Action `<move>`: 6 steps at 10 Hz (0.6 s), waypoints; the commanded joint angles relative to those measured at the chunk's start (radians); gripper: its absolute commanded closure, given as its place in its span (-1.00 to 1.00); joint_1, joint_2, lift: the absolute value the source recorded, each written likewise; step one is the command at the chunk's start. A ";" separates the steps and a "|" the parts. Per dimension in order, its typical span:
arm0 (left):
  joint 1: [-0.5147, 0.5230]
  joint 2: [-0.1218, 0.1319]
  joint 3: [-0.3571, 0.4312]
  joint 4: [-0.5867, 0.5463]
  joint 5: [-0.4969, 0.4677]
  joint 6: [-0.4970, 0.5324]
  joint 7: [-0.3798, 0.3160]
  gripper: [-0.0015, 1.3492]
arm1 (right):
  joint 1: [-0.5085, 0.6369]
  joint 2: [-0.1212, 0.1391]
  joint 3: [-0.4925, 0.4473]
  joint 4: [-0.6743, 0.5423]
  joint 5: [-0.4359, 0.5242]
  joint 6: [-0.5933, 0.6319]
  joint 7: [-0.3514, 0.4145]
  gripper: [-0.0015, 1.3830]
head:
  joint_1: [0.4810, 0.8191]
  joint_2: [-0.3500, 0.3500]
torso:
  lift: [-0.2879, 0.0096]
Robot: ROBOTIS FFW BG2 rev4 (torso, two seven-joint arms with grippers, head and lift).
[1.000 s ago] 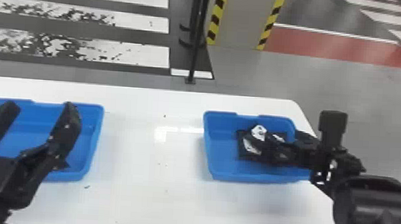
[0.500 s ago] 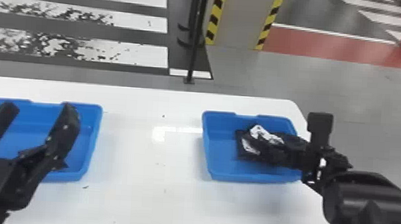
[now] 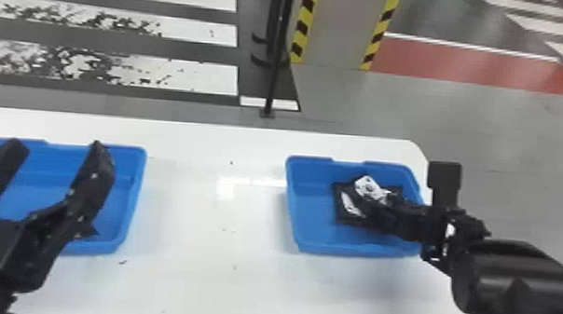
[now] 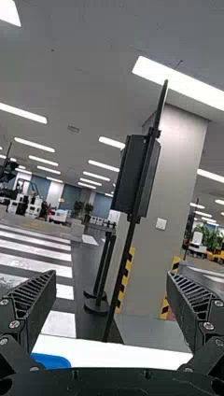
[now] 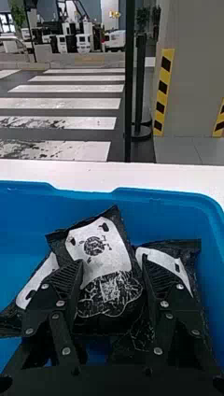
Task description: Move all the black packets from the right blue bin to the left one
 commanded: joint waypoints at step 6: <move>-0.009 0.000 -0.006 0.012 -0.011 -0.049 0.000 -0.75 | 0.059 0.012 0.019 -0.051 -0.199 -0.152 0.000 0.65 | 0.27 -0.43 | -0.01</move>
